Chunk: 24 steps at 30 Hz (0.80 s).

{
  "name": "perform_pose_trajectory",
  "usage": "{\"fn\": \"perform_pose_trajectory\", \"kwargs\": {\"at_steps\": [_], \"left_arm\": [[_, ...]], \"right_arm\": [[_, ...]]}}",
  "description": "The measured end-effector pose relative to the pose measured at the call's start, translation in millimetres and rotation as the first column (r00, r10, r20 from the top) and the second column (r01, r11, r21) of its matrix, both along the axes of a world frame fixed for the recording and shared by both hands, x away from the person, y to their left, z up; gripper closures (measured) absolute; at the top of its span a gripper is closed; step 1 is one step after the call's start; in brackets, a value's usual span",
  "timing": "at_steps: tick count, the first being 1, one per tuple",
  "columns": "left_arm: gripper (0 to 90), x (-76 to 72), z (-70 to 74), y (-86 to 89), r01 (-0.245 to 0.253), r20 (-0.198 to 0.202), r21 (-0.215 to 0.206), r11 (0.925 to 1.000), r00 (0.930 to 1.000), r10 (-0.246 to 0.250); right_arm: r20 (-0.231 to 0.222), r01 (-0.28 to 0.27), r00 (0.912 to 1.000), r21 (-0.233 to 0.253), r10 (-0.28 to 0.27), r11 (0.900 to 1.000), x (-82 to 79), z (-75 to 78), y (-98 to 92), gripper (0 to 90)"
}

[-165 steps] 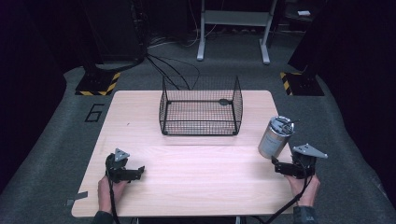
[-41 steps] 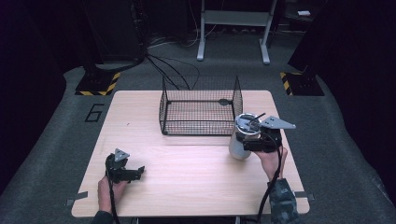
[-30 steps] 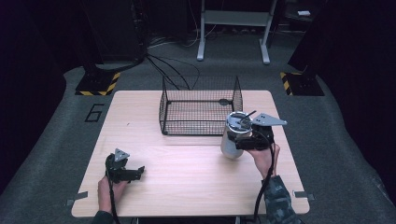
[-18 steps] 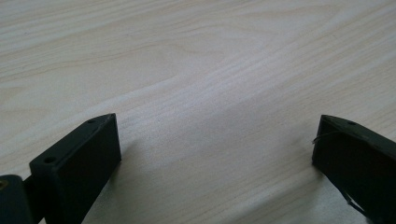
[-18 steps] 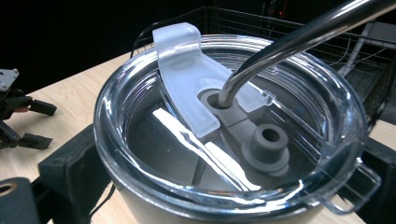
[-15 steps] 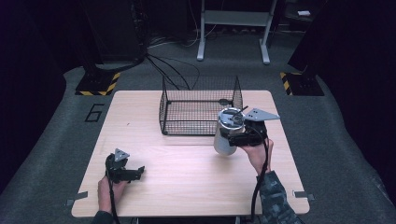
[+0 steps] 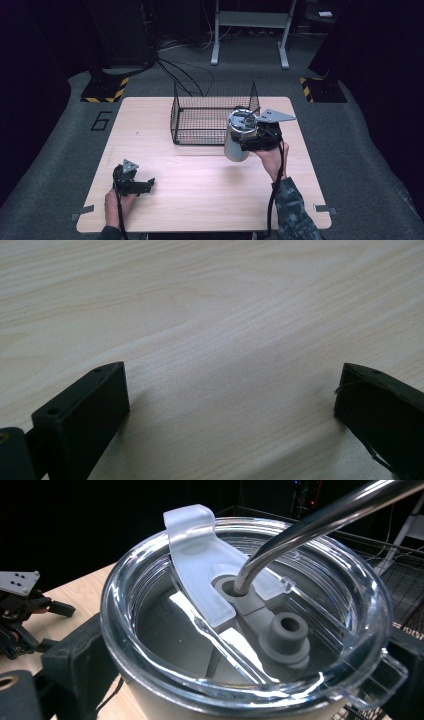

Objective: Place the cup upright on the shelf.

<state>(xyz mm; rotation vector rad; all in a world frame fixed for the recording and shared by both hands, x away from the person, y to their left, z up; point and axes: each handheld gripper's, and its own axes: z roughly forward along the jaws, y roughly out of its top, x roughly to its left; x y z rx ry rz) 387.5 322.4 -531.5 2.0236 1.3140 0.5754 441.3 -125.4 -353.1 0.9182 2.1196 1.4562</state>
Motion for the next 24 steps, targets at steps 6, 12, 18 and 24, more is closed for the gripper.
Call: {"fn": "perform_pose_trajectory", "kwargs": {"at_steps": [6,12,18,24], "left_arm": [[1.0,0.0,0.0,0.0,0.000,0.000,0.000,1.0000,1.0000,0.000],[1.0,0.0,0.0,0.0,0.000,0.000,0.000,1.0000,1.0000,0.000],[0.9,0.0,0.0,0.0,0.000,0.000,0.000,1.0000,1.0000,0.000],[1.0,-0.1,0.9,0.3,0.003,-0.010,0.006,1.0000,0.9999,-0.003]], "right_arm": [[0.005,-0.012,0.9999,0.010,0.012,1.000,5.3,8.4,3.2,3.5],[0.012,-0.020,0.9997,0.014,0.019,1.000,13.6,20.6,5.1,3.5],[0.008,-0.015,0.9999,0.006,0.015,1.000,23.8,34.0,6.1,3.5],[0.018,-0.009,0.9998,-0.006,0.009,1.000,34.5,46.3,9.2,3.4]]}}
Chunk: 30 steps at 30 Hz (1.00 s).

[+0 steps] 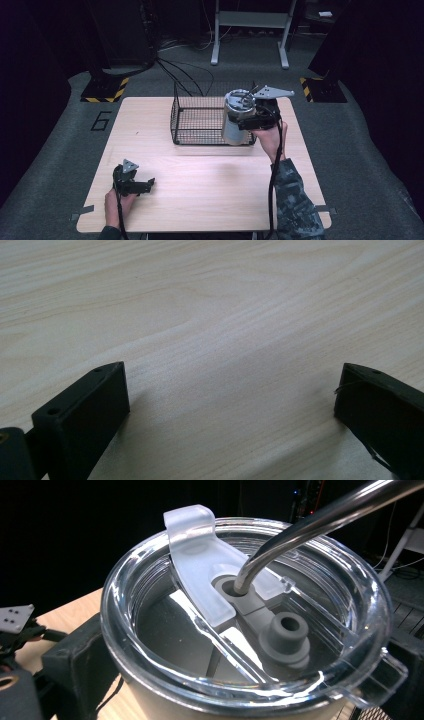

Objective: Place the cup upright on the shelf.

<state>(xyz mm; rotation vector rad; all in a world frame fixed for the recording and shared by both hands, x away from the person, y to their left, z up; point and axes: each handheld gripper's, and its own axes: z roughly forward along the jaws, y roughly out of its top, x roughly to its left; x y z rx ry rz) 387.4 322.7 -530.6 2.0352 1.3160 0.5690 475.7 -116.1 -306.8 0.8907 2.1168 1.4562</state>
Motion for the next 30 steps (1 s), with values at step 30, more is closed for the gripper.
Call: {"fn": "perform_pose_trajectory", "kwargs": {"at_steps": [30], "left_arm": [[1.0,0.0,-0.2,0.3,0.004,0.003,0.005,1.0000,1.0000,-0.004]], "right_arm": [[-0.012,0.089,0.9959,-0.046,-0.089,0.995,68.1,11.7,34.8,3.5]]}}
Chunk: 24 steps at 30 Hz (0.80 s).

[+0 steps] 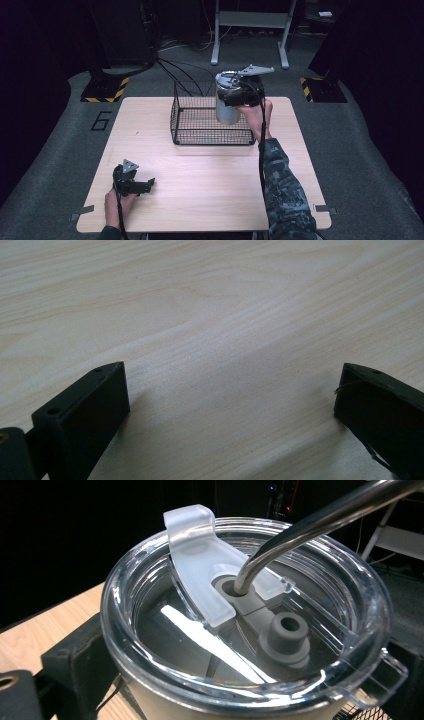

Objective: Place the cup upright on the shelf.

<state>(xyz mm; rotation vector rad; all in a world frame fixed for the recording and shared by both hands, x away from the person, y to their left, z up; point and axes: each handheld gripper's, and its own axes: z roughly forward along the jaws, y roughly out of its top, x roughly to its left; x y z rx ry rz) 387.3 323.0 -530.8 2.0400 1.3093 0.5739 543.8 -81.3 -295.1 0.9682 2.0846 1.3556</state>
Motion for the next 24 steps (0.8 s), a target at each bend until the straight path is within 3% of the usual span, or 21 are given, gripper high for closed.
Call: {"fn": "perform_pose_trajectory", "kwargs": {"at_steps": [15,17,21,24], "left_arm": [[1.0,-0.2,0.0,-0.2,0.000,0.000,-0.001,1.0000,1.0000,0.000],[0.9,-0.3,-0.1,-0.6,-0.005,-0.003,-0.007,1.0000,1.0000,0.005],[1.1,-0.6,0.0,-0.3,-0.002,-0.004,-0.004,1.0000,1.0000,0.002],[1.0,-0.5,-0.6,-0.6,-0.007,0.004,-0.007,0.9999,1.0000,0.007]], "right_arm": [[0.017,0.043,0.9990,-0.034,-0.042,0.998,25.9,-11.8,13.8,3.5],[-0.007,0.063,0.9980,-0.024,-0.063,0.998,29.7,-14.5,17.0,3.5],[-0.010,0.075,0.9971,-0.055,-0.076,0.996,40.7,-21.0,22.0,3.5],[-0.044,0.100,0.9938,-0.044,-0.102,0.994,45.5,-29.8,23.6,3.5]]}}
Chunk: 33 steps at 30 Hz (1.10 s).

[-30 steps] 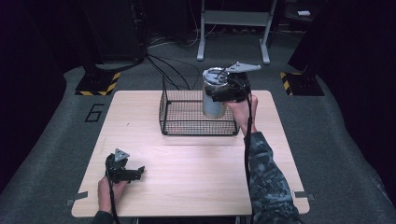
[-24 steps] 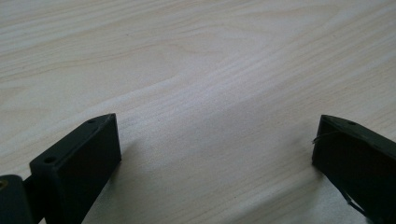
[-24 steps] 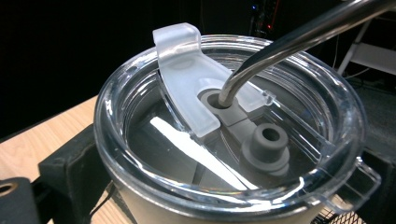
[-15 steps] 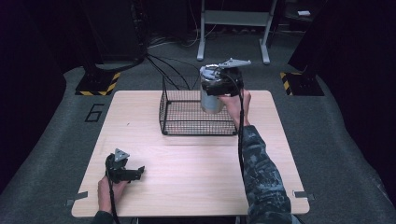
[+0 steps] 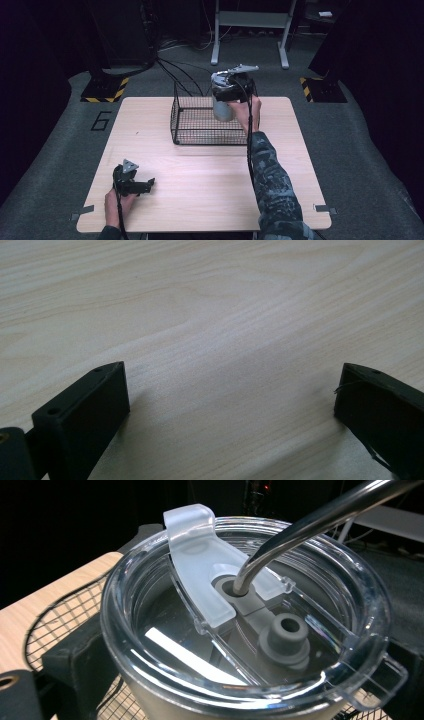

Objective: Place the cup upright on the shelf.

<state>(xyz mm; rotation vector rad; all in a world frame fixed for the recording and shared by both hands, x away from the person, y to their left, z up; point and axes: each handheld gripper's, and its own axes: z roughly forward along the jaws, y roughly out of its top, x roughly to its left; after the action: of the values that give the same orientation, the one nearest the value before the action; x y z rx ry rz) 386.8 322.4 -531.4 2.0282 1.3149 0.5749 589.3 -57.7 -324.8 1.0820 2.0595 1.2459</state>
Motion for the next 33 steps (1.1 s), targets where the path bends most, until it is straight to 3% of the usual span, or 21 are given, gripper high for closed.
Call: {"fn": "perform_pose_trajectory", "kwargs": {"at_steps": [11,25,33], "left_arm": [[1.0,0.0,-0.1,-0.1,-0.002,0.000,-0.002,1.0000,1.0000,0.002],[1.0,0.0,0.0,-0.1,-0.002,0.000,-0.002,1.0000,1.0000,0.002],[1.0,0.2,0.3,0.5,0.003,-0.002,0.006,1.0000,1.0000,-0.003]], "right_arm": [[-0.026,0.044,0.9987,-0.006,-0.045,0.999,17.4,-17.7,0.2,3.4],[-0.040,0.066,0.9970,0.003,-0.066,0.998,23.4,-30.1,6.2,3.4],[-0.064,0.076,0.9951,0.006,-0.076,0.997,26.4,-47.6,7.4,3.4]]}}
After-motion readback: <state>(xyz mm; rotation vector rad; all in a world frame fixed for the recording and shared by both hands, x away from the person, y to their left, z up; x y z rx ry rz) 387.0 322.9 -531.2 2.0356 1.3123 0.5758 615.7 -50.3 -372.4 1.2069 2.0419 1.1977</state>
